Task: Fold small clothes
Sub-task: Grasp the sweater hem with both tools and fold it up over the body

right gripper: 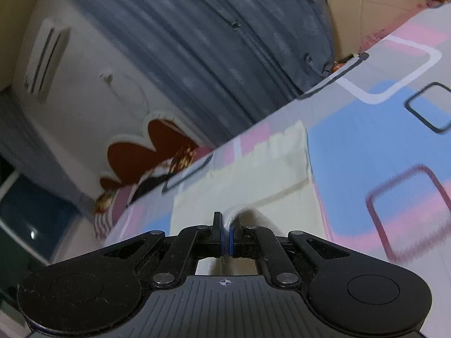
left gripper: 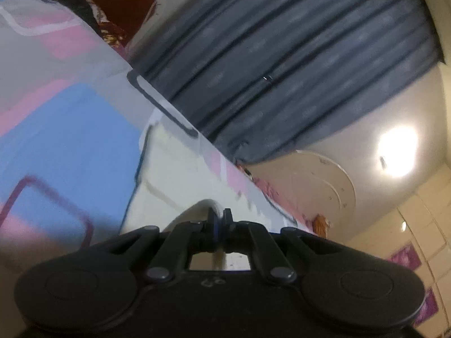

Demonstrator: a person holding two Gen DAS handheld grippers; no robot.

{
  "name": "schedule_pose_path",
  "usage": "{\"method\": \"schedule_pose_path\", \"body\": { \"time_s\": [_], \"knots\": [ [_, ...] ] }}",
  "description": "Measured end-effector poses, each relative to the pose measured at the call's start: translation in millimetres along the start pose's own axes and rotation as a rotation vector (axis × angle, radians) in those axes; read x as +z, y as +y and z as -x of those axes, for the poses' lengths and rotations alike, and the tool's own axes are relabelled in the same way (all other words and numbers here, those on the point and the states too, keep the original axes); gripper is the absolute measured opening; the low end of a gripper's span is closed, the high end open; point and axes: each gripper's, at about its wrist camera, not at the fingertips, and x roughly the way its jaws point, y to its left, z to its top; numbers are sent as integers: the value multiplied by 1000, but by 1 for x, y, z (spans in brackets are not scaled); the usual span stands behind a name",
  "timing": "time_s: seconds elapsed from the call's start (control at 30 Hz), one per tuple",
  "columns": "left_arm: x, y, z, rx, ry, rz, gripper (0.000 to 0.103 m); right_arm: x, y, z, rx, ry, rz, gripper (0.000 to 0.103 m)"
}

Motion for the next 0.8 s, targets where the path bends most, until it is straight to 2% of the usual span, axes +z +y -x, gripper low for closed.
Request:
{"method": "schedule_pose_path", "body": {
  "time_s": [0.17,0.37,0.47,0.5,0.53,0.6,0.63,0.67,0.73,0.8],
  "knots": [
    [43,26,-78,36,16,32,2,54,-44,-87,-1,16,-109,2],
    [66,58,-156,84,55,58,2,88,-99,-182,-28,65,-198,2],
    [71,66,-170,30,48,41,2,92,-128,-207,1,71,-238,3],
    [71,68,-168,-9,18,45,18,94,-131,-211,-1,61,-227,3],
    [71,71,-164,-48,-21,60,48,97,-133,-212,-12,50,-220,5],
    [71,74,-158,-54,-82,77,72,100,-136,-205,-19,-17,-213,37],
    [72,74,-156,-58,-94,71,71,100,-133,-197,-26,-62,-191,57],
    [74,71,-157,-57,-93,61,69,103,-131,-193,-30,-91,-163,62],
    [74,66,-156,-5,-75,-17,55,106,-126,-185,-23,-103,-118,61],
    [72,57,-153,43,-58,-127,53,104,-114,-175,-30,-95,-10,61]
  ]
}}
